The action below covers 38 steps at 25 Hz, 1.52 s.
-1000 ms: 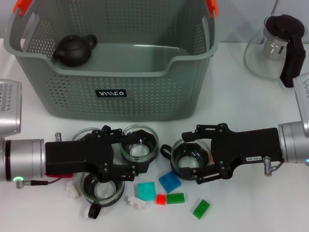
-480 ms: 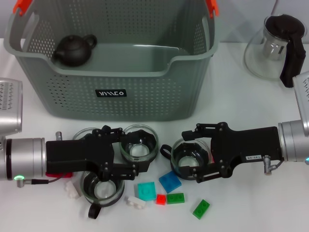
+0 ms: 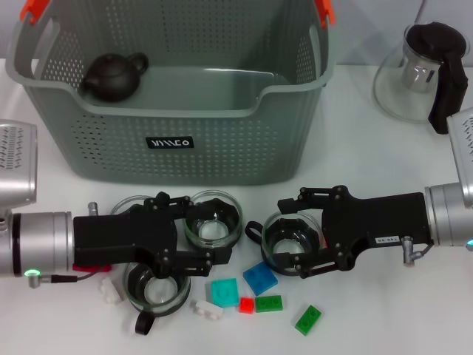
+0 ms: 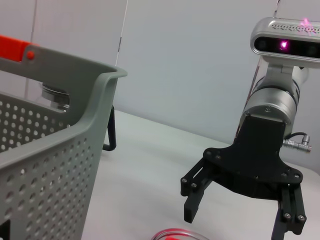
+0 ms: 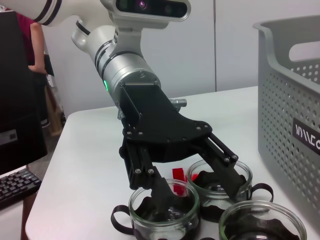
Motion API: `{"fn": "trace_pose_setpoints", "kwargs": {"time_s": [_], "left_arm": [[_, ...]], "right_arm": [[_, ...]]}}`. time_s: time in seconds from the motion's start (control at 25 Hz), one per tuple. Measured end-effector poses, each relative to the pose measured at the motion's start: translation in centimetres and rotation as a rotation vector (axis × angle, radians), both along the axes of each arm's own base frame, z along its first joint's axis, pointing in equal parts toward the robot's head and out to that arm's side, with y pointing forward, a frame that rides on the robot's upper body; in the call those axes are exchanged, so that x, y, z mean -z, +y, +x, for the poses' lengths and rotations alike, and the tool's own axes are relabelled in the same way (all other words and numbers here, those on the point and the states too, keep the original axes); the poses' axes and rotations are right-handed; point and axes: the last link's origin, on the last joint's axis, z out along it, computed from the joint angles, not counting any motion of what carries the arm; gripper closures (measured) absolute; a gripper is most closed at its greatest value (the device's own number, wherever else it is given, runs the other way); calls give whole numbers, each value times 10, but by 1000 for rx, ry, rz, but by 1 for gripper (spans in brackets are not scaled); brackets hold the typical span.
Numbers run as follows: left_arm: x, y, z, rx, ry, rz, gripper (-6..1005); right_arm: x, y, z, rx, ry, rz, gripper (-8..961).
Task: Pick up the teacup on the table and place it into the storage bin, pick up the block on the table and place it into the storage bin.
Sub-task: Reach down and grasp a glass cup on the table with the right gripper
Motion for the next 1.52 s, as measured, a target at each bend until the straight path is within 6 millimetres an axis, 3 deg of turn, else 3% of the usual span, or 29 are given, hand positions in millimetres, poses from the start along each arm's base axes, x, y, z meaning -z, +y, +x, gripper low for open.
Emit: {"fn": "trace_pose_setpoints", "kwargs": {"time_s": [1.52], "left_arm": [[1,-1,1,1,-4,-3,196]], "right_arm": [[0,0,0,1,0,0,38]]}}
